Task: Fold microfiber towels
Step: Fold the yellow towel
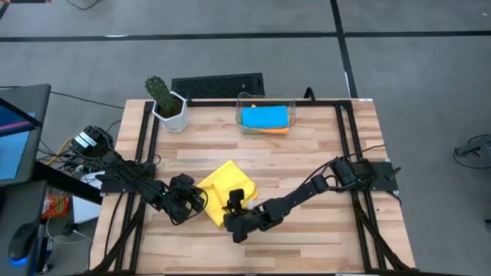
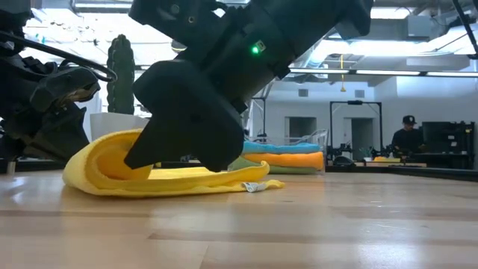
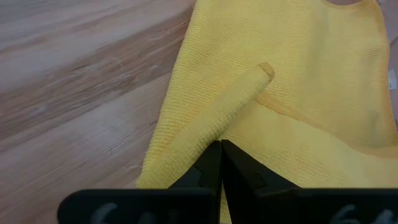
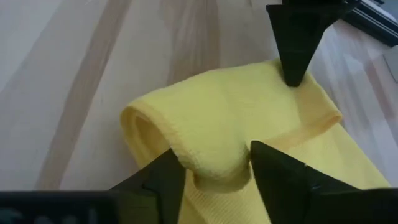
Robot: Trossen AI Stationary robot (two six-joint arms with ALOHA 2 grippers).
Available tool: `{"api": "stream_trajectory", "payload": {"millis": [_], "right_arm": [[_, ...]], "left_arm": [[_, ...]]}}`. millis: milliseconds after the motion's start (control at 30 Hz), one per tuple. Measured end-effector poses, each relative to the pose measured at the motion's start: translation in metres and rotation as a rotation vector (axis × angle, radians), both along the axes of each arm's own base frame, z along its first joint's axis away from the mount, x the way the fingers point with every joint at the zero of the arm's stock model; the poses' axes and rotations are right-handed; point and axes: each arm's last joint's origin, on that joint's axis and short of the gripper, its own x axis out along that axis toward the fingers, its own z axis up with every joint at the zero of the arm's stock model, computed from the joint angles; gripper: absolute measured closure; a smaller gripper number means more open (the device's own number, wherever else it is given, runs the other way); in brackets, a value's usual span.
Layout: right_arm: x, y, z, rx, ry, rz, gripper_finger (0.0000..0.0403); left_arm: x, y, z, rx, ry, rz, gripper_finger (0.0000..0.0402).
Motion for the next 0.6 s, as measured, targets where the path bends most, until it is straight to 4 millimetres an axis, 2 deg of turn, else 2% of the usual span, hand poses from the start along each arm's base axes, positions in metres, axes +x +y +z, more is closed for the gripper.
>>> {"api": "stream_trajectory", "payload": {"millis": [200,433,500,600], "right_arm": [[0.0,-0.001,0.0,-0.003,0.002,0.003,0.0272],[-0.005,0.007,-0.002,-0.052,0.026,0.025,0.0377],[-0.007,0.006,-0.003,-0.077,0.041,0.01,0.0389],[-0.007,0.004,-0.003,-0.099,0.044,-0.015,0.0376]], "left_arm": [[0.0,0.0,0.0,-0.019,-0.004,0.012,0.0401],[0.005,-0.004,0.005,-0.055,-0.037,0.017,0.0401],[0.008,-0.007,0.008,-0.063,-0.038,0.007,0.0401],[0.014,-0.011,0.015,-0.063,-0.047,-0.022,0.0401]]}}
